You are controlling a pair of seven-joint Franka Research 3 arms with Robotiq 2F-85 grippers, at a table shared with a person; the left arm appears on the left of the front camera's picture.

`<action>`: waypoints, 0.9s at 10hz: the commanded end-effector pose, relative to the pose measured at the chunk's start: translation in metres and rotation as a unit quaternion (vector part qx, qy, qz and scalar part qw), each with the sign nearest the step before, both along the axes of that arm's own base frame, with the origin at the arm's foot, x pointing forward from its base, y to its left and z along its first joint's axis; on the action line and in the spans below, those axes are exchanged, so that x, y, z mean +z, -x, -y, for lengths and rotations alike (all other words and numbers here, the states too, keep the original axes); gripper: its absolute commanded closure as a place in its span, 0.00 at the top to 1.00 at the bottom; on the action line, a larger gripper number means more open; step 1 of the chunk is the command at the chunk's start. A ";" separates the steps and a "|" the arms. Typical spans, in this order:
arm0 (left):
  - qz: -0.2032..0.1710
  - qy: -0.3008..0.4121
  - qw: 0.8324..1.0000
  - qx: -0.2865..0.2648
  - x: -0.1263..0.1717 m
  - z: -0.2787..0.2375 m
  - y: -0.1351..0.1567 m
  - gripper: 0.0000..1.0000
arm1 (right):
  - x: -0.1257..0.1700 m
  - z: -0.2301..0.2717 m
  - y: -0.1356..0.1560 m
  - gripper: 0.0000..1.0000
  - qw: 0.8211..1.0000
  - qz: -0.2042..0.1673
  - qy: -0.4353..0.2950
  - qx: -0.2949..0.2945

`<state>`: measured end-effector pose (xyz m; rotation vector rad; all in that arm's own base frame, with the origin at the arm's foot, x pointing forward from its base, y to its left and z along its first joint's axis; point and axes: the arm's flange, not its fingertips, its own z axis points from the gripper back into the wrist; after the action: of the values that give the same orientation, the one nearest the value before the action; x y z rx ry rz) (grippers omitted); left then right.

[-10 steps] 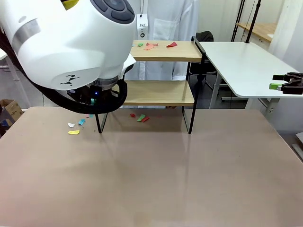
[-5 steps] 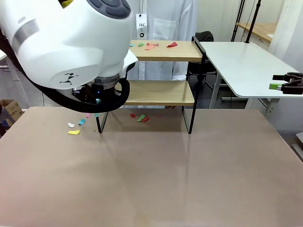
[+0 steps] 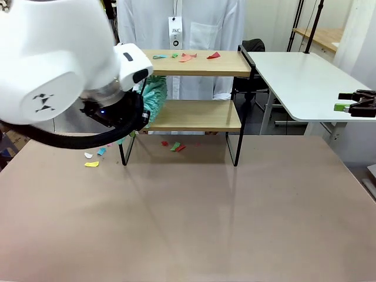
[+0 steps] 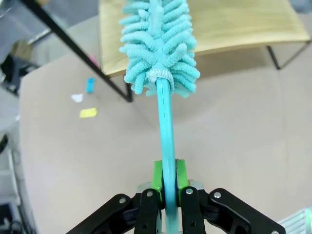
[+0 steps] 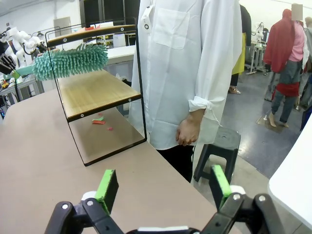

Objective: Clean the shelf.
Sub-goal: Clean the specific section of the Shelf indicated by the human with the Duster.

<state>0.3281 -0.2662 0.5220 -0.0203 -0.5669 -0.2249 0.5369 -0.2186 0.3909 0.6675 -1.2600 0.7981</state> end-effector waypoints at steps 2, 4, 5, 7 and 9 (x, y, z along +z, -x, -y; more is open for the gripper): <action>-0.012 0.081 0.987 -0.139 -0.002 -0.039 0.010 0.13 | 0.004 -0.002 -0.001 1.00 1.000 -0.008 0.003 -0.001; -0.015 0.103 0.958 -0.267 -0.003 -0.058 0.013 0.13 | 0.004 -0.002 -0.001 1.00 1.000 -0.008 0.003 -0.001; -0.013 0.094 0.951 -0.293 -0.004 -0.062 0.015 0.13 | 0.004 -0.002 -0.001 1.00 1.000 -0.008 0.003 -0.001; -0.003 0.095 0.923 -0.374 0.001 -0.078 0.019 0.13 | 0.004 -0.002 -0.001 1.00 1.000 -0.008 0.003 -0.001; -0.019 0.076 0.915 -0.396 0.018 -0.094 0.023 0.13 | 0.004 -0.002 -0.001 1.00 1.000 -0.008 0.003 -0.001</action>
<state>0.3064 -0.1866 0.5329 -0.4183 -0.5271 -0.9452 0.5369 -0.2186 0.3908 0.6682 -1.2604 0.7979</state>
